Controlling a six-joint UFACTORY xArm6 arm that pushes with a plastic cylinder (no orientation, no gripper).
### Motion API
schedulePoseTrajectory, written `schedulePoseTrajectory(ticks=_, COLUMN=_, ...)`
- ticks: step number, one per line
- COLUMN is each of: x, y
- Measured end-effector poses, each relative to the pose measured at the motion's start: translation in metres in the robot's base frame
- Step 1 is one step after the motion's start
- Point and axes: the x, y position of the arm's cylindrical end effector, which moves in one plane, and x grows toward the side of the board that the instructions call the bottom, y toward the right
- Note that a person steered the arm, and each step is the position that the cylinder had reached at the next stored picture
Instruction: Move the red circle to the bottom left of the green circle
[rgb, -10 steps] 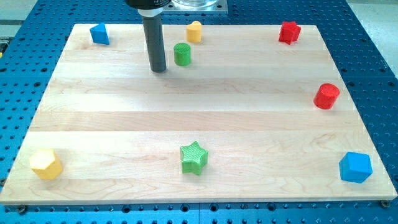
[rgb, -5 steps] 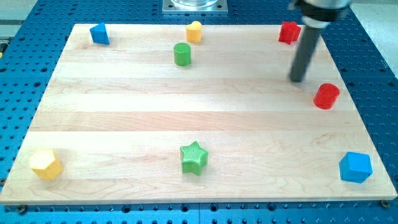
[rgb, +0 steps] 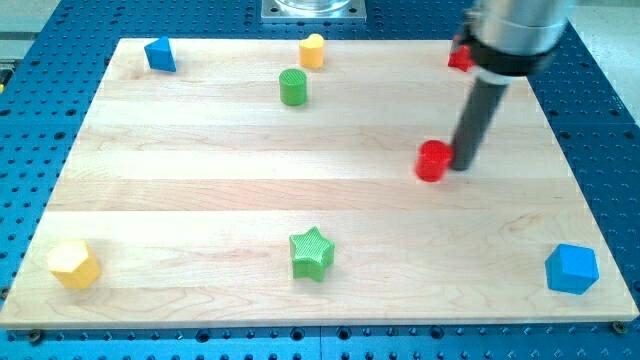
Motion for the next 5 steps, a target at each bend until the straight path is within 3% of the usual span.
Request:
schedulePoseTrajectory(ticks=1, x=0.026, y=0.026)
schedulePoseTrajectory(ticks=4, x=-0.002, y=-0.091)
schedulePoseTrajectory(ticks=5, x=-0.005, y=-0.058)
